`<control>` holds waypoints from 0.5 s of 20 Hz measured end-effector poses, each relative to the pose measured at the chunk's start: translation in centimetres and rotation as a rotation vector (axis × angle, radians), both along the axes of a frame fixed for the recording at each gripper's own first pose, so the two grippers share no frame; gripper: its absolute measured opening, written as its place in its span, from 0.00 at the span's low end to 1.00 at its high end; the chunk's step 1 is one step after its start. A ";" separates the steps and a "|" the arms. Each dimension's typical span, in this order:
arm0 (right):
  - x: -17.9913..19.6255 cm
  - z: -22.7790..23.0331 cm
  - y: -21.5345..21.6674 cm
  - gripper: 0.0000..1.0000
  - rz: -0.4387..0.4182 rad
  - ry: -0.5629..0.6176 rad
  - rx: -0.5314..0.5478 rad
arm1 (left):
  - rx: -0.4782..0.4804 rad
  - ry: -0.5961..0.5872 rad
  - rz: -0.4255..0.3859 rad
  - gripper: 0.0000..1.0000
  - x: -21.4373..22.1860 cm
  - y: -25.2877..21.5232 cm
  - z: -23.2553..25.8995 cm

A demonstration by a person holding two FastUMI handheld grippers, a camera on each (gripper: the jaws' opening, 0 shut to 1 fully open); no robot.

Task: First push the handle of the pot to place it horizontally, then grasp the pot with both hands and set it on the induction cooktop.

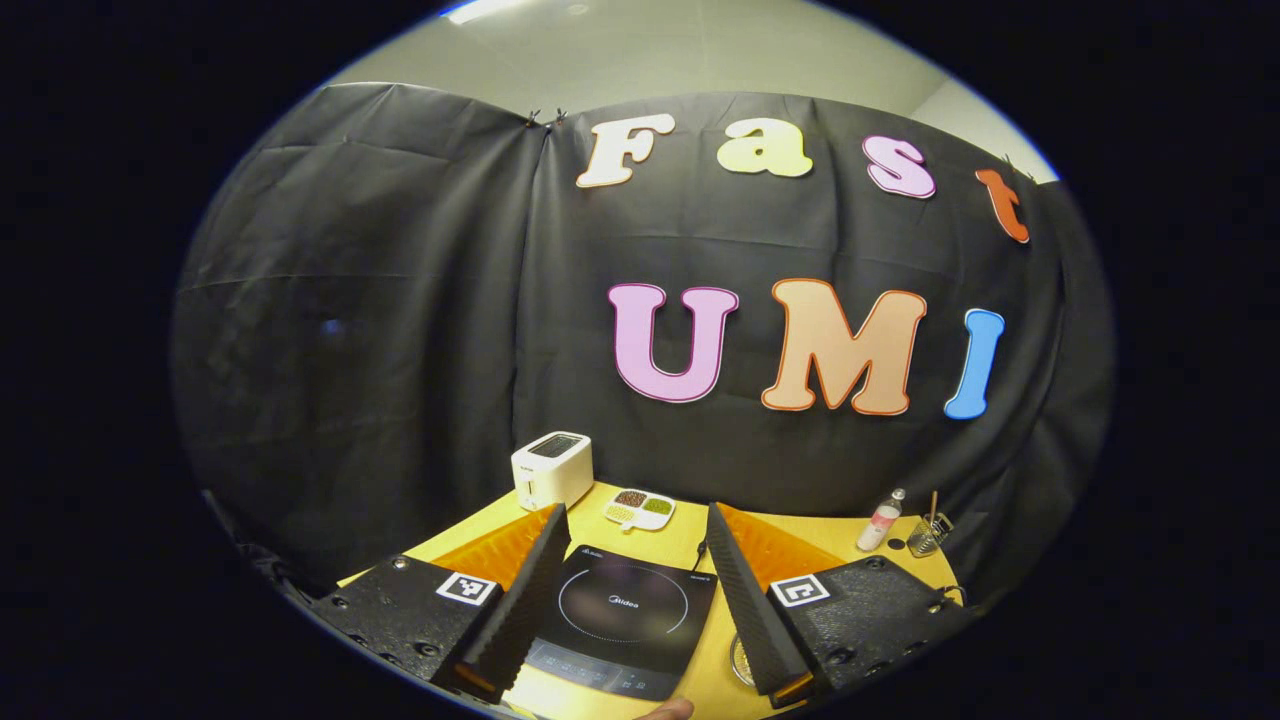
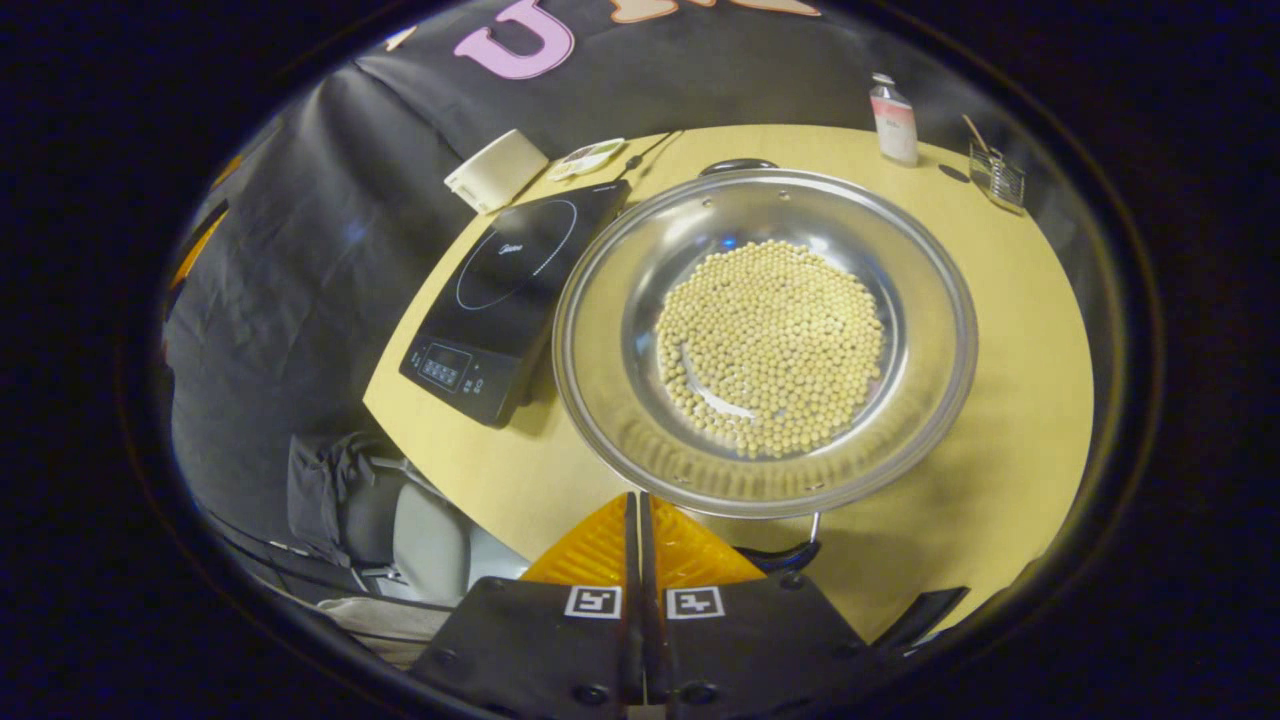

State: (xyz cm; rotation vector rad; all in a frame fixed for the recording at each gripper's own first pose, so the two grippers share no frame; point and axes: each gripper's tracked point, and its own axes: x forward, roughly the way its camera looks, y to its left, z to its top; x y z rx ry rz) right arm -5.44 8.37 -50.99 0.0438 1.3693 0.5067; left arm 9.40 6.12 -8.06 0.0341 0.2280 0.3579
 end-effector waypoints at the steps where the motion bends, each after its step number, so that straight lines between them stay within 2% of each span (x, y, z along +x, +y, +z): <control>1: 0.0 0.0 -0.8 0.02 0.003 -0.006 -0.012 | -0.003 0.000 -0.001 0.80 0.0 -0.1 0.0; 5: 0.2 -1.3 -4.9 0.00 0.010 -0.023 -0.129 | -0.016 0.001 0.000 0.80 -0.2 -0.2 -0.3; 6: 0.6 -1.4 -5.9 0.03 0.007 -0.027 -0.144 | -0.015 -0.002 0.001 0.84 -0.3 -0.2 -0.1; 7: 1.1 -1.4 -6.7 0.03 -0.010 -0.029 -0.148 | -0.013 -0.007 -0.001 0.84 -0.3 -0.2 0.0; 8: 1.8 -1.4 -7.6 0.00 -0.032 -0.031 -0.153 | -0.009 -0.006 -0.003 0.80 -0.3 -0.2 0.0; 9: 2.3 -1.5 -8.2 0.00 -0.055 -0.031 -0.159 | -0.005 -0.003 -0.002 0.85 -0.4 -0.1 -0.1; 10: 3.0 -1.5 -8.9 0.03 -0.078 -0.033 -0.166 | -0.005 -0.003 0.000 0.84 -0.4 -0.1 0.0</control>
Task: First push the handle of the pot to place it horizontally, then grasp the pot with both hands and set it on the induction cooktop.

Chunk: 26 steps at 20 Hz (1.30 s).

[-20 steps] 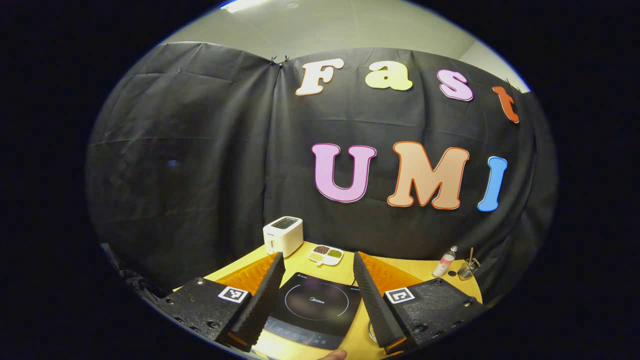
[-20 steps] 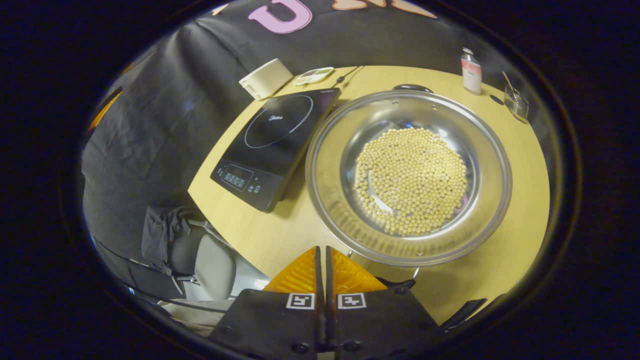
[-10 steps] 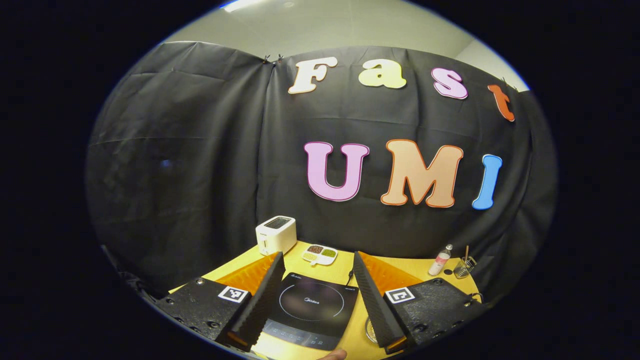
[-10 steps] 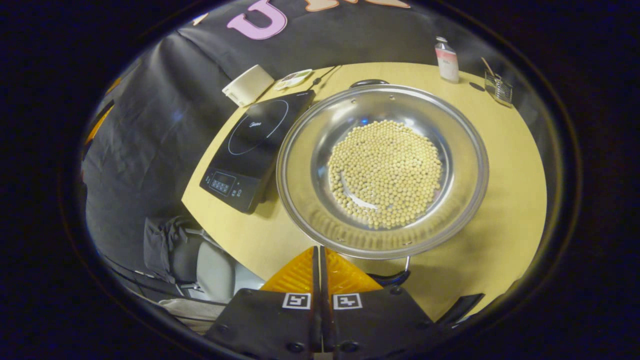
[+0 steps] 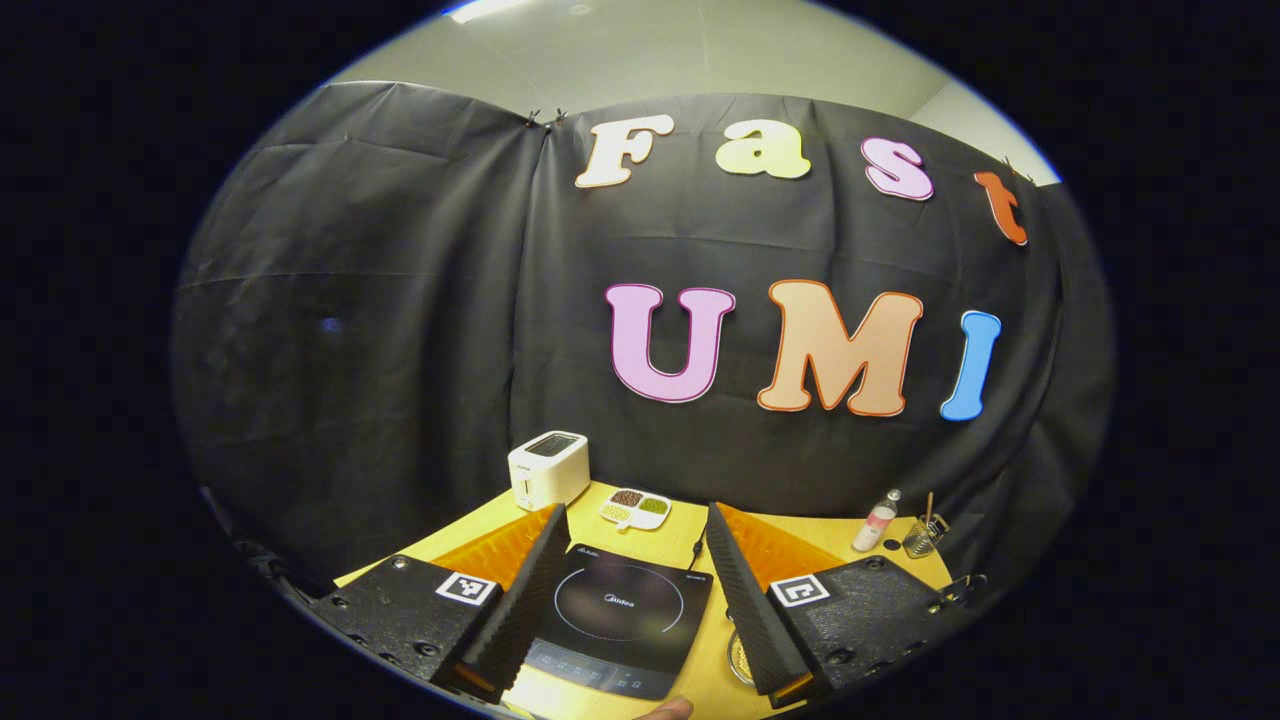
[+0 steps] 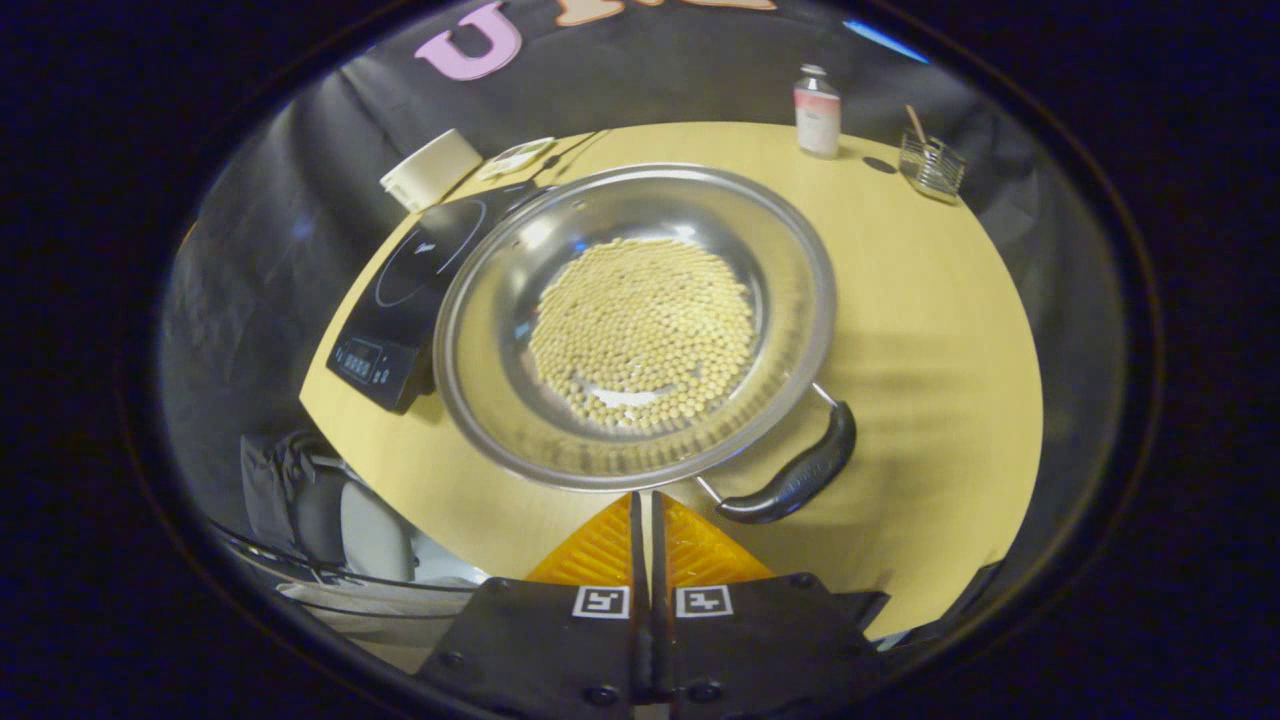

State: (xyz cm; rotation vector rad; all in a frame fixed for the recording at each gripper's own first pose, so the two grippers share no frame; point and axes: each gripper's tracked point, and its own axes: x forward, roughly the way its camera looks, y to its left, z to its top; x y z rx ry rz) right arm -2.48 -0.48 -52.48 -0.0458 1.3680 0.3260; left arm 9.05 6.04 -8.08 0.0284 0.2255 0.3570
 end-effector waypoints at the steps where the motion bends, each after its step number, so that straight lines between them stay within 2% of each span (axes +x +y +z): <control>1: 0.2 0.3 -0.9 0.03 -0.018 -0.005 -0.005 | -0.002 0.000 0.001 0.80 0.0 0.0 0.0; 6: 2.4 0.4 -3.7 0.03 -0.073 -0.025 -0.024 | 0.006 -0.001 0.001 0.80 0.2 -0.2 0.1; 7: 2.6 0.3 -3.9 0.00 -0.082 -0.026 -0.027 | 0.006 -0.001 0.000 0.80 0.3 -0.3 0.1; 8: 2.9 0.3 -4.3 0.02 -0.084 -0.028 -0.031 | 0.007 0.000 -0.001 0.80 0.3 -0.4 0.1; 9: 3.0 0.1 -4.4 0.02 -0.085 -0.031 -0.032 | 0.010 0.002 -0.001 0.84 0.3 -0.5 0.0; 13: 4.5 0.0 -5.3 0.02 -0.085 -0.045 -0.039 | 0.013 0.009 -0.004 0.84 0.5 -1.1 -0.2; 14: 5.0 -0.1 -5.5 0.03 -0.088 -0.048 -0.040 | 0.013 0.012 -0.006 0.80 0.7 -1.3 -0.3; 15: 5.3 -0.2 -5.8 0.03 -0.091 -0.052 -0.038 | 0.013 0.016 -0.005 0.84 0.7 -1.4 -0.6; 16: 5.8 -0.2 -5.9 0.00 -0.094 -0.055 -0.036 | 0.011 0.022 -0.005 0.85 0.7 -1.6 -0.8; 18: 6.7 -0.4 -6.4 0.03 -0.102 -0.060 -0.031 | 0.006 0.032 -0.007 0.85 0.6 -2.1 -1.1; 25: 8.5 0.2 -7.7 0.03 -0.181 -0.091 -0.055 | -0.080 0.127 -0.076 0.85 2.8 -3.0 -6.1; 26: 8.6 0.6 -7.7 0.00 -0.203 -0.095 -0.060 | -0.087 0.135 -0.092 0.85 3.4 -3.0 -6.5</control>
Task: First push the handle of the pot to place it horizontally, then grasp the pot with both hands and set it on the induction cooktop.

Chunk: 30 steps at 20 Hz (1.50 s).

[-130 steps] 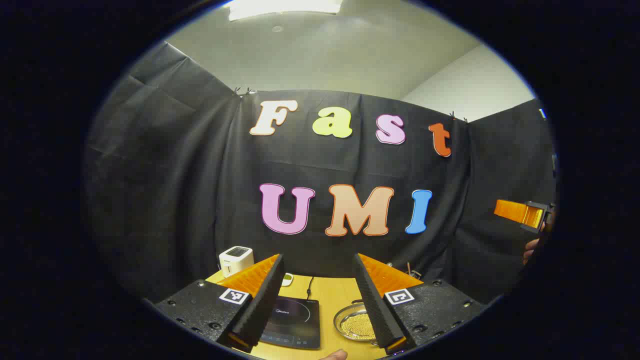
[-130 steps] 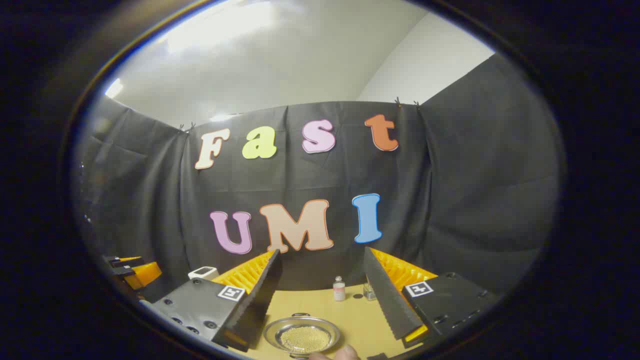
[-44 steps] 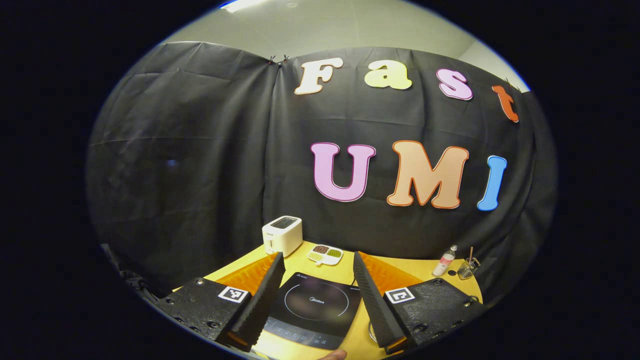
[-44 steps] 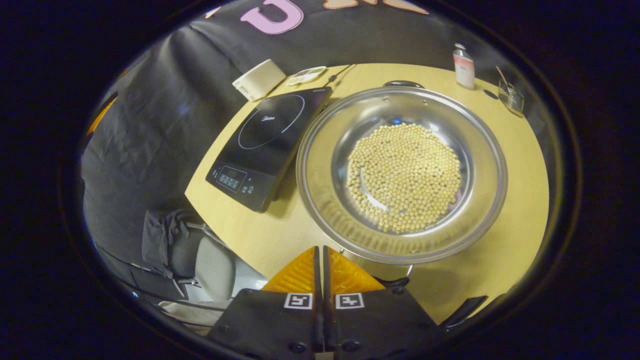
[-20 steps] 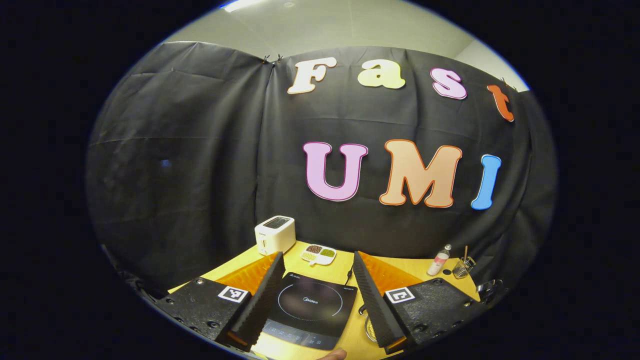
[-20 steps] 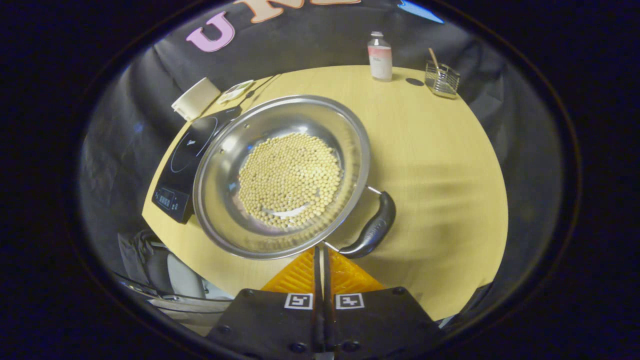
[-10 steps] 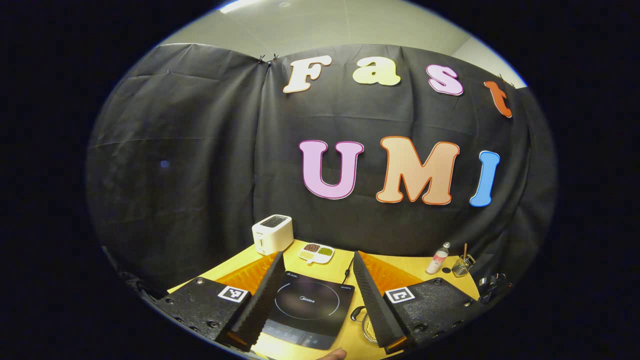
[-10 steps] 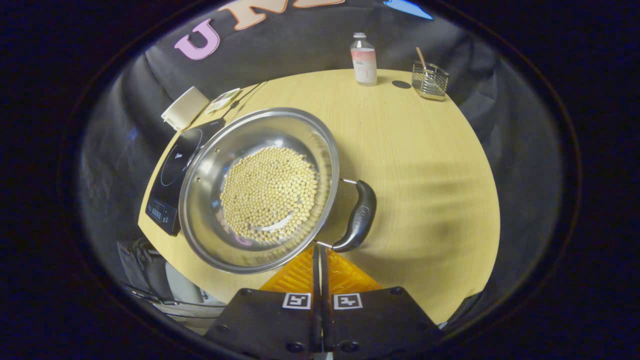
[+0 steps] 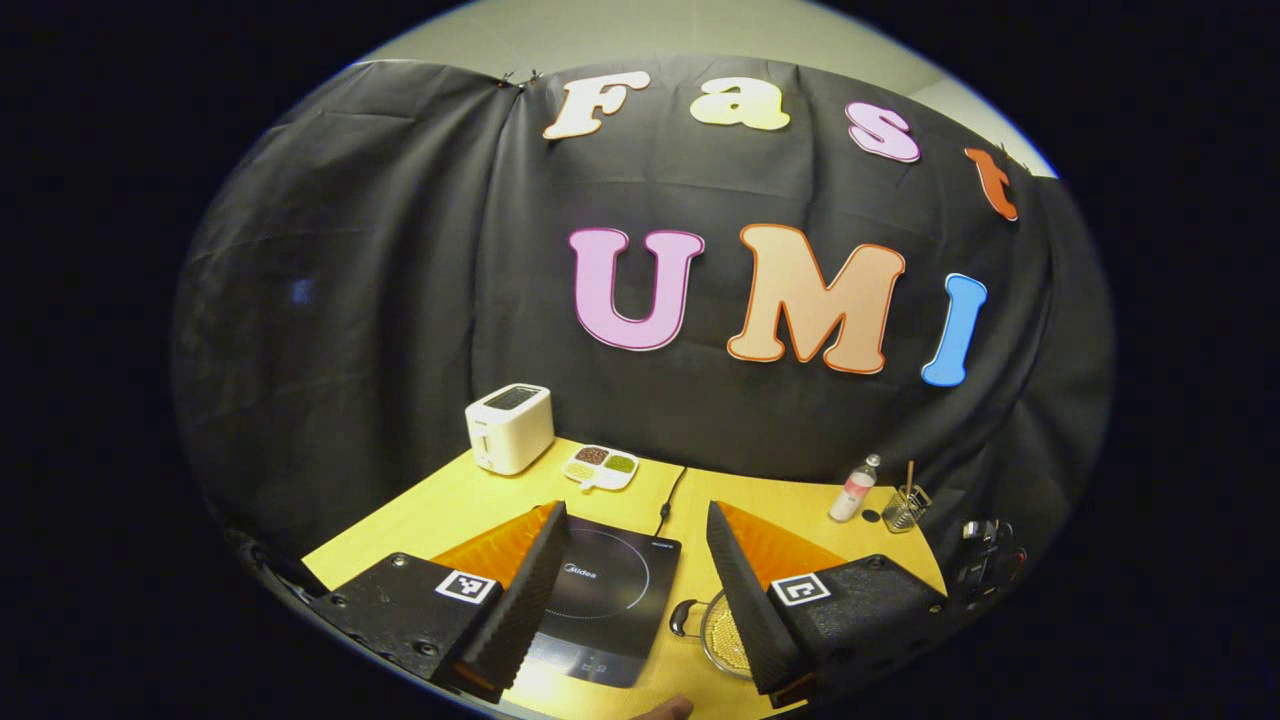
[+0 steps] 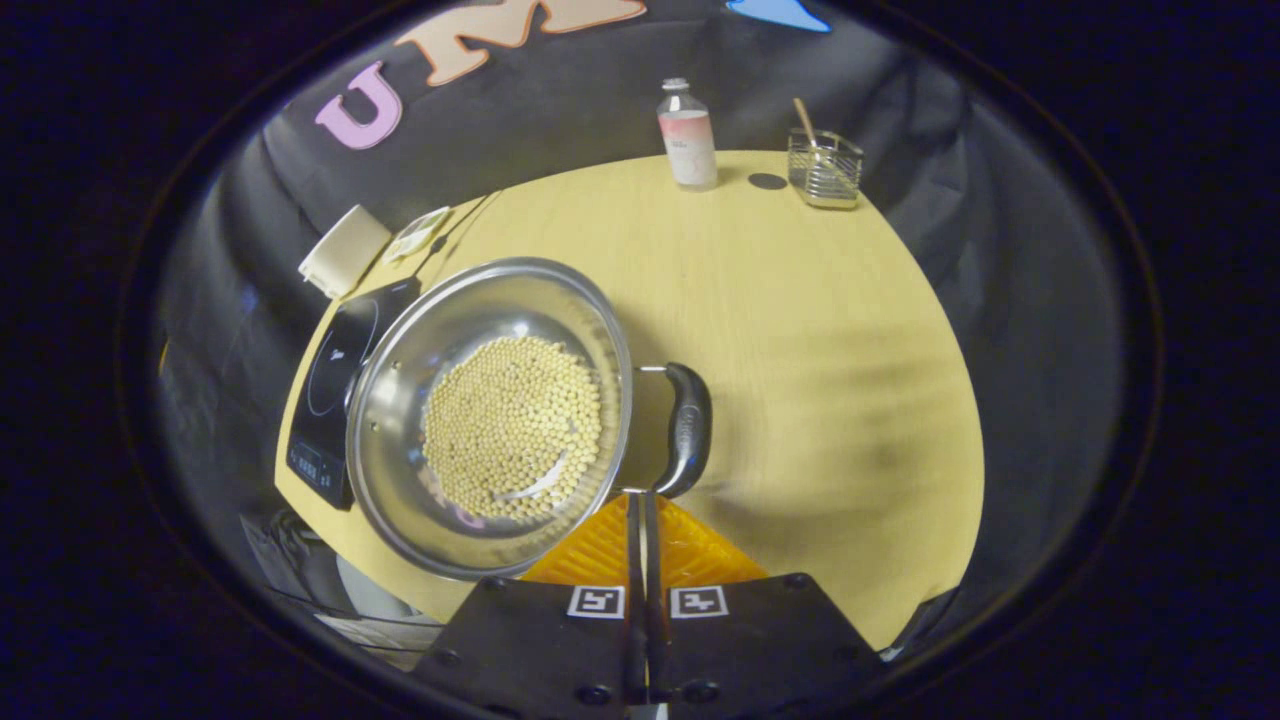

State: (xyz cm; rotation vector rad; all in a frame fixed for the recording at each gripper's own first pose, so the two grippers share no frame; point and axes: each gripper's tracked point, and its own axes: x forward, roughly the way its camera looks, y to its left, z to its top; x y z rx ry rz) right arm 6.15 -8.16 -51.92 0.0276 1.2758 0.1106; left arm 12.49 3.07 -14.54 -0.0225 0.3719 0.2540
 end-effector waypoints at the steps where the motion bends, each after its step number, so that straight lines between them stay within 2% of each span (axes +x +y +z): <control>1: 0.1 0.4 0.3 0.02 -0.018 -0.012 0.004 | -0.004 -0.009 -0.021 0.80 0.8 0.0 -0.1; 2: 0.5 1.0 0.4 0.03 -0.032 -0.028 -0.001 | -0.011 -0.008 -0.038 0.85 1.7 -0.1 -0.3; 9: 3.3 4.1 0.3 0.04 -0.185 -0.133 -0.062 | -0.111 0.082 -0.208 0.85 5.2 -2.1 -5.0; 11: 3.2 4.4 0.1 0.18 -0.215 -0.138 -0.093 | -0.128 0.141 -0.253 0.85 5.2 -2.7 -7.1; 12: 3.3 4.7 0.4 0.29 -0.214 -0.145 -0.099 | -0.132 0.154 -0.269 0.85 5.3 -2.9 -7.7; 13: 3.0 4.8 0.7 0.47 -0.203 -0.145 -0.110 | -0.138 0.165 -0.280 0.86 5.5 -2.9 -8.3; 14: 2.7 4.8 0.5 0.65 -0.190 -0.142 -0.145 | -0.147 0.181 -0.289 0.90 5.4 -3.0 -9.1; 15: 2.6 4.9 0.2 0.82 -0.180 -0.147 -0.179 | -0.157 0.203 -0.297 0.85 5.1 -3.1 -10.0; 16: 2.7 4.9 0.3 1.00 -0.168 -0.154 -0.197 | -0.161 0.224 -0.304 0.85 5.0 -3.1 -10.9; 17: 2.7 4.9 0.6 0.96 -0.159 -0.156 -0.204 | -0.160 0.240 -0.309 0.86 4.9 -2.9 -11.5; 23: 4.3 3.7 0.3 0.98 -0.153 -0.142 -0.171 | -0.229 0.355 -0.331 0.86 3.3 -4.3 -15.6; 24: 4.7 3.5 0.1 0.98 -0.149 -0.139 -0.164 | -0.217 0.362 -0.334 0.91 3.3 -4.4 -16.2; 25: 4.9 3.3 0.0 0.98 -0.147 -0.133 -0.152 | -0.205 0.388 -0.344 0.86 3.0 -4.7 -17.2; 26: 5.2 3.1 0.1 0.98 -0.146 -0.131 -0.140 | -0.202 0.412 -0.351 0.86 2.6 -5.1 -18.1; 30: 5.9 1.9 0.1 0.97 -0.112 -0.117 -0.112 | -0.264 0.509 -0.296 0.85 1.5 -5.7 -22.3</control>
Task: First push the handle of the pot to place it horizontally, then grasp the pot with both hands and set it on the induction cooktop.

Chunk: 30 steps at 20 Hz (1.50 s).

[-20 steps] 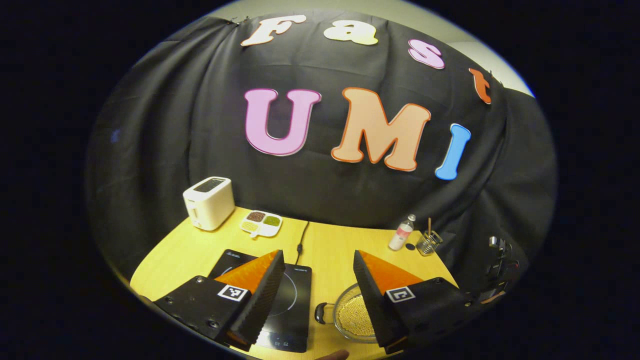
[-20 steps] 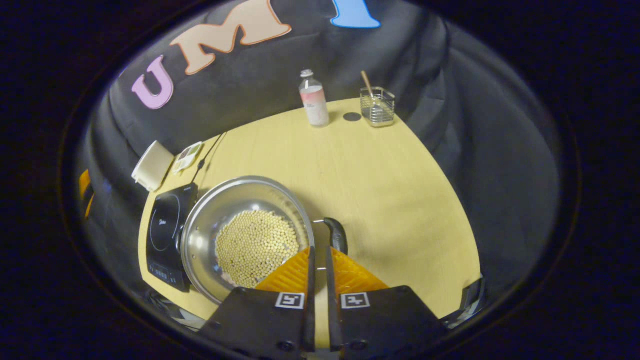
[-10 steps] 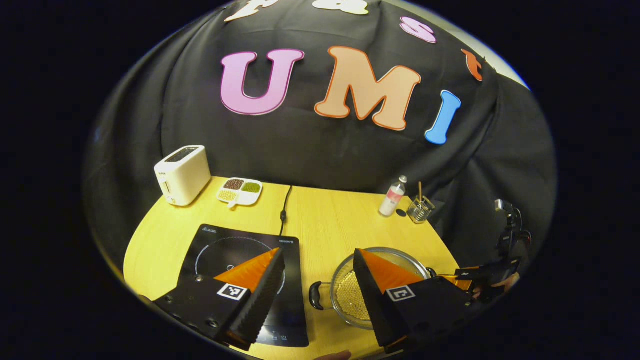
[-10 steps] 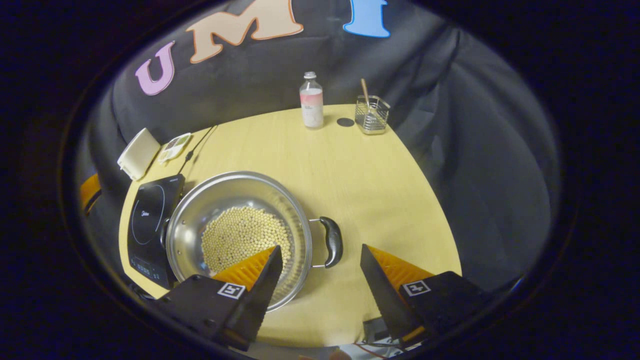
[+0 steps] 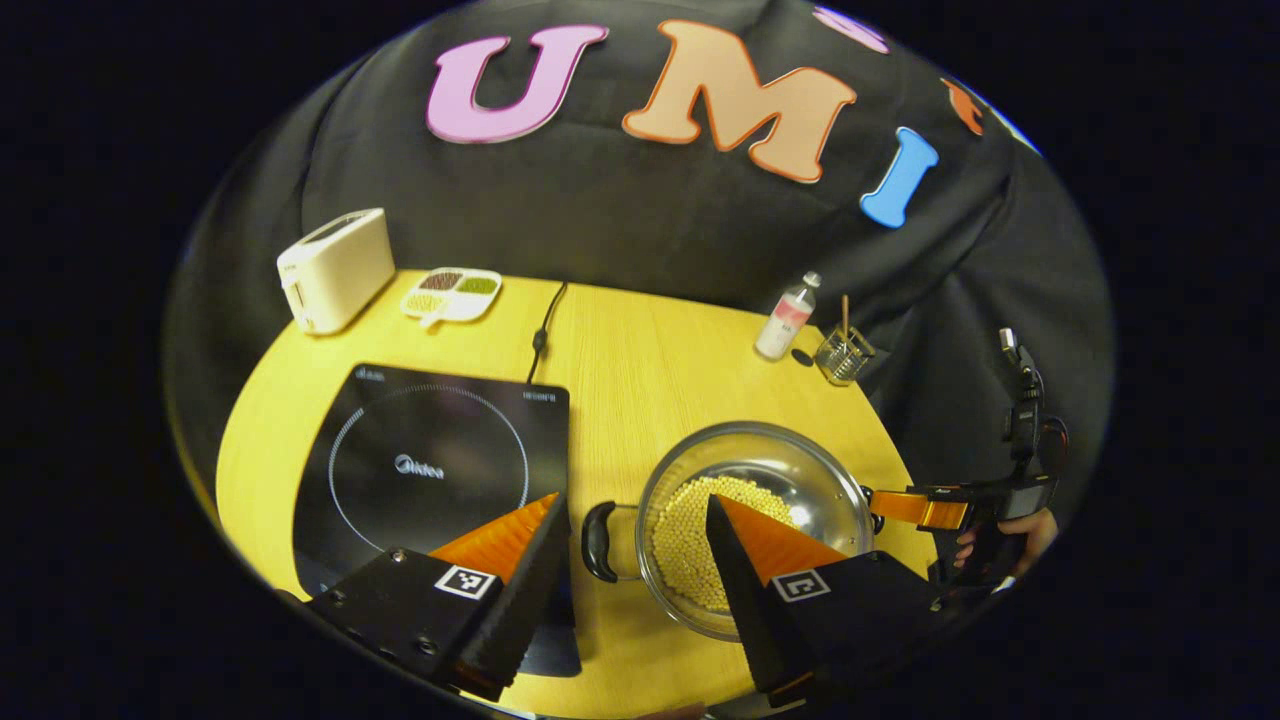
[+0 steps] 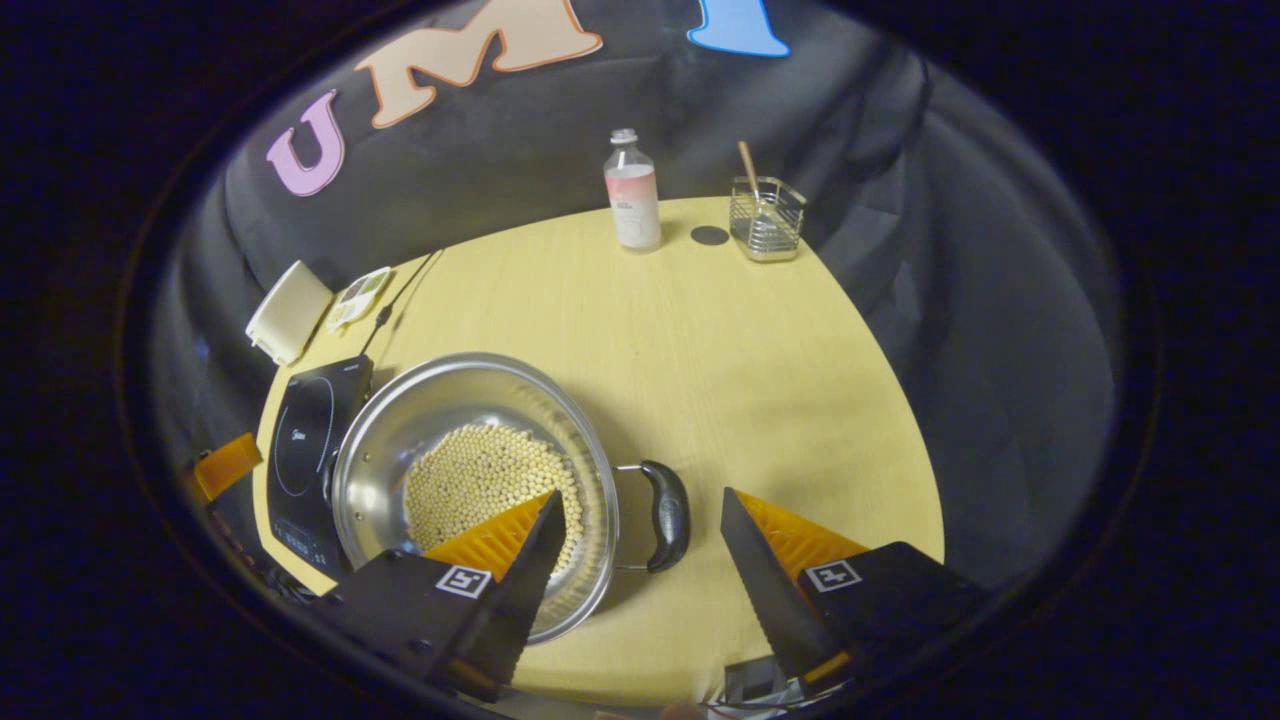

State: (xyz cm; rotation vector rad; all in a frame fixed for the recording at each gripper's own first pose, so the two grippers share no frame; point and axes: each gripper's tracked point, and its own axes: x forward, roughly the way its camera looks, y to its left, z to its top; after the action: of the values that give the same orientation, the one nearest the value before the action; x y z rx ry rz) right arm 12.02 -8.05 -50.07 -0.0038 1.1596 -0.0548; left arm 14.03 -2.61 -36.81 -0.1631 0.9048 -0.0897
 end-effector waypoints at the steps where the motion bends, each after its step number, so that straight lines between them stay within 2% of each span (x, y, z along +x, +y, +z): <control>1: 0.1 -0.3 0.0 0.97 0.010 0.002 0.001 | -0.003 0.029 0.009 0.86 -0.2 0.0 -1.0; 6: 0.4 -2.0 0.0 0.98 0.038 0.033 0.011 | 0.080 0.119 0.008 0.86 -0.7 0.9 -5.4; 13: 0.6 -3.8 0.1 0.98 0.054 0.062 0.012 | 0.062 0.220 -0.015 0.83 -0.9 -0.2 -9.2; 14: 0.5 -4.1 0.2 0.97 0.057 0.071 0.008 | 0.061 0.234 -0.012 0.89 -0.9 -0.2 -9.6; 15: 0.4 -4.3 0.1 0.89 0.059 0.077 -0.003 | 0.063 0.225 -0.016 0.83 -0.8 -0.2 -9.5; 16: 0.5 -4.4 0.0 0.85 0.060 0.081 -0.007 | 0.068 0.221 -0.021 0.87 -0.4 -0.2 -9.7; 17: 0.4 -4.7 0.0 0.83 0.059 0.085 -0.010 | 0.074 0.232 -0.026 0.81 -0.4 -0.2 -10.0; 18: 0.4 -4.9 -0.1 0.78 0.056 0.092 -0.018 | 0.074 0.235 -0.033 0.87 -0.3 -0.3 -10.2; 19: 0.3 -5.1 -0.2 0.77 0.051 0.100 -0.025 | 0.073 0.256 -0.033 0.84 -0.5 -0.5 -10.6; 20: 0.2 -5.2 -0.4 0.77 0.042 0.109 -0.035 | 0.072 0.276 -0.032 0.76 -0.8 -0.7 -10.8; 21: 0.2 -5.5 -0.6 0.77 0.027 0.114 -0.041 | 0.073 0.286 -0.027 0.75 -0.9 -0.8 -11.1; 22: 0.1 -5.7 -0.8 0.77 0.013 0.120 -0.038 | 0.072 0.289 -0.020 0.82 -0.8 -0.9 -11.2; 23: -0.3 -6.0 -1.1 0.77 0.002 0.128 -0.036 | 0.072 0.291 -0.009 0.75 -0.9 -0.9 -11.4; 24: -0.6 -6.6 -1.2 0.77 -0.001 0.128 -0.028 | 0.077 0.302 -0.001 0.75 -1.0 -0.7 -11.6; 25: -0.5 -6.1 -1.3 0.70 -0.008 0.133 -0.037 | 0.074 0.311 0.003 0.79 -1.2 -0.7 -11.9; 26: -1.2 -6.4 -1.2 0.63 -0.011 0.133 -0.031 | 0.064 0.324 0.012 0.65 -1.5 -0.5 -11.8; 27: -0.7 -6.2 -1.4 0.67 -0.010 0.130 -0.034 | 0.051 0.318 0.021 0.68 -1.4 -0.7 -12.0; 28: -0.7 -6.4 -1.3 0.67 -0.003 0.128 -0.033 | 0.047 0.327 0.019 0.63 -1.4 -0.7 -12.2; 30: -0.4 -6.1 -1.4 0.58 -0.005 0.125 -0.023 | 0.043 0.316 0.027 0.61 -1.2 -0.8 -12.2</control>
State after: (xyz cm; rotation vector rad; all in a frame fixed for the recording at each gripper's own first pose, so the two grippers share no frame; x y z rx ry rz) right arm 11.62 -9.43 -56.17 -0.0252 1.2838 -0.0728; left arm 12.81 -3.40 -49.03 -0.1513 1.2185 -0.0191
